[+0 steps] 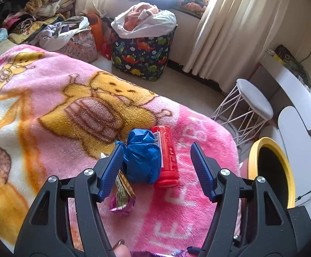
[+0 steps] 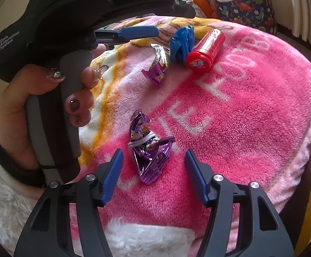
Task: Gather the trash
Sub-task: 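Grasp the blue plastic bag with left tool while right tool grasps purple wrapper, then carry the blue bag and purple wrapper over the yellow bin with both tools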
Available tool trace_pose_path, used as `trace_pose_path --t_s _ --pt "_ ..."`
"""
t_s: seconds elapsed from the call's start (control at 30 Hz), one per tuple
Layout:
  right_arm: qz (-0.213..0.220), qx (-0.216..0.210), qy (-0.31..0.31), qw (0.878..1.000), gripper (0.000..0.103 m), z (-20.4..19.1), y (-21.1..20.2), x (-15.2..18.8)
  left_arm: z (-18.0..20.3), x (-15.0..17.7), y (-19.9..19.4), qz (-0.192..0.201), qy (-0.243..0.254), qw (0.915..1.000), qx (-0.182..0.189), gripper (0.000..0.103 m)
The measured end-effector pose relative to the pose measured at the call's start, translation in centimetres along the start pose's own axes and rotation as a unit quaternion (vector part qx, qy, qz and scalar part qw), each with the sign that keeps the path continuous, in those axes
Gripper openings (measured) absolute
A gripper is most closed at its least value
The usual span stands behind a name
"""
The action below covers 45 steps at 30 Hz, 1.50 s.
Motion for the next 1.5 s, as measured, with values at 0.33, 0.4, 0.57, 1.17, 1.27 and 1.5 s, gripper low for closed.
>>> trace_pose_path --t_s 0.33,0.4,0.57,1.17,1.27,1.5 --pt "0.008 -0.009 0.019 1.0 0.029 1.2 -0.7 0.0 -2.0 1.5 3.2 -0.045 -0.017 0.9983 -0.034 0.026" --pt "0.014 -0.007 0.018 1.0 0.027 1.3 -1.1 0.0 -2.1 1.7 2.8 -0.042 -0.019 0.9984 -0.033 0.017" --pt "0.033 -0.002 0.011 0.999 0.026 1.3 -2.3 -0.3 -2.0 1.4 0.6 -0.013 -0.036 0.9991 -0.021 0.013" --pt "0.097 0.017 0.001 0.995 0.026 0.8 -8.1 -0.9 1.0 -0.3 -5.1 0.045 -0.043 0.9981 0.002 0.013" --pt "0.111 0.022 0.006 0.994 0.026 1.4 -9.1 -1.5 1.7 -0.3 -5.5 0.047 -0.038 0.9982 0.006 0.013" --pt "0.138 0.03 0.02 0.99 0.026 2.5 -11.5 -1.9 3.5 -0.2 -6.3 0.052 -0.029 0.9981 0.018 0.013"
Point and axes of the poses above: each gripper's, at about its wrist camera, not at the fingertips, and y roughly the way its jaws point, z to its right, x to its underside, the point moved 7 cm from there along y, roughly the way its jaws point, and after that the axes turned 9 degrees about z, right-handed, at the moved point
